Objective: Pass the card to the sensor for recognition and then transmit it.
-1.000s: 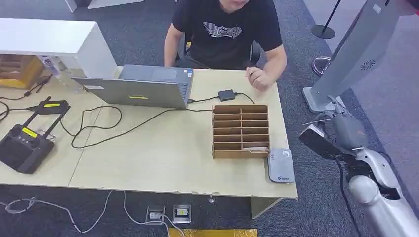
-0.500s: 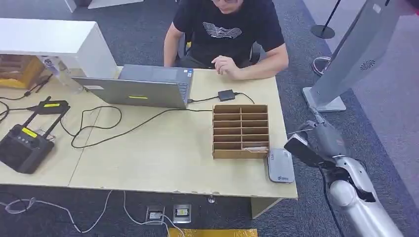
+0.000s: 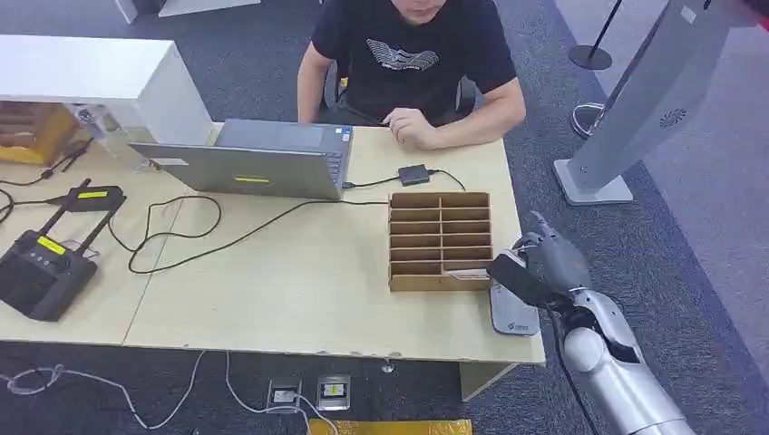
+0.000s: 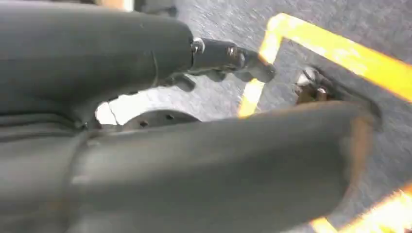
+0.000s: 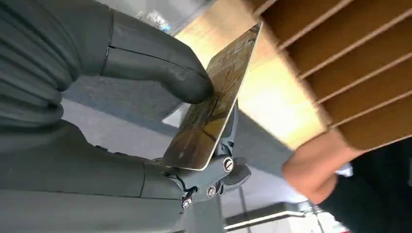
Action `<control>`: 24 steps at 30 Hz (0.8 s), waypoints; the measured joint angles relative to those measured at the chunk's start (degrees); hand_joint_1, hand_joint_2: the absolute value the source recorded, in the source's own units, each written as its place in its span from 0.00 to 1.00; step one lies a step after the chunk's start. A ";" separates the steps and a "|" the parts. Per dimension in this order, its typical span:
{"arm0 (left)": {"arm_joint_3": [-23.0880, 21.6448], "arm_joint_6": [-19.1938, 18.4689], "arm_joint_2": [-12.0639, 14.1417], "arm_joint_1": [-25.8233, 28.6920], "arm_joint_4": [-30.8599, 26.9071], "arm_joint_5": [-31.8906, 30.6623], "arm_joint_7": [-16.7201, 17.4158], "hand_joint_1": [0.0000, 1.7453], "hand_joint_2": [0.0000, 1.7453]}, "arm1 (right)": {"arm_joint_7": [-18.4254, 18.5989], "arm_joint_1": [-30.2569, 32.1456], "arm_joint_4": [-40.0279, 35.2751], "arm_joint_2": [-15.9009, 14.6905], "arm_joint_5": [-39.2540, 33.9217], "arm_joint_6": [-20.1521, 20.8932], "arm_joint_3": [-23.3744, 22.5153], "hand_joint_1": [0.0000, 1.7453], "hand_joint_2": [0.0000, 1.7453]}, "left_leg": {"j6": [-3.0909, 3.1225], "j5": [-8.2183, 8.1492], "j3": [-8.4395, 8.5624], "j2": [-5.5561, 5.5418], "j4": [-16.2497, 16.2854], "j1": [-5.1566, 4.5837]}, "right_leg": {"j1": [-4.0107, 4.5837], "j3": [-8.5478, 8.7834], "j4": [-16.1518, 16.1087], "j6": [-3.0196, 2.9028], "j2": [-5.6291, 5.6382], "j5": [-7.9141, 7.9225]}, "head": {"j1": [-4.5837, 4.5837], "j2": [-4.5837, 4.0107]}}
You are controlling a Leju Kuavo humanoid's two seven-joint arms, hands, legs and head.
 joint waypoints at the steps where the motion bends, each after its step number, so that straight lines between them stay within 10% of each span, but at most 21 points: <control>1: -0.40 -2.20 0.04 -0.23 0.90 0.18 -1.65 0.00 0.00 | -1.14 -0.18 0.86 -0.02 0.00 -0.11 -0.05 1.00 1.00 | 0.01 0.01 -0.01 -0.05 0.00 0.00 | 0.00 0.04 -0.01 0.00 -0.11 0.00 | 0.02 0.00; 7: -2.01 -4.61 0.07 -0.94 2.30 1.36 -2.34 0.00 0.00 | 0.45 -0.87 3.41 0.63 0.29 -1.20 -0.35 1.00 1.00 | 0.01 0.01 0.03 -0.03 0.00 0.00 | 0.00 0.06 -0.01 -0.01 -0.09 0.00 | 0.07 0.00; 14: -3.45 0.54 0.13 -0.37 0.22 1.69 -0.44 0.00 0.00 | 0.28 -1.94 3.24 0.20 3.72 1.93 -3.76 1.00 1.00 | 0.00 0.01 0.04 -0.03 0.02 0.00 | 0.00 0.08 0.00 -0.01 -0.09 0.00 | 0.07 0.00; 17: -3.45 9.04 0.94 1.98 -4.84 1.40 2.97 0.00 0.00 | 1.37 -2.95 1.29 -0.94 4.72 4.50 -6.21 1.00 1.00 | -0.01 -0.01 0.13 0.18 0.02 0.00 | 0.00 0.04 -0.02 -0.03 0.19 0.02 | 0.02 0.00; 24: -3.45 12.01 2.56 5.24 -12.95 1.23 6.71 0.00 0.00 | 3.05 -3.18 -4.74 -6.08 3.28 6.32 -11.30 1.00 1.00 | -0.01 -0.03 0.13 0.16 0.02 0.00 | 0.00 0.08 -0.03 -0.02 0.15 0.02 | 0.04 0.00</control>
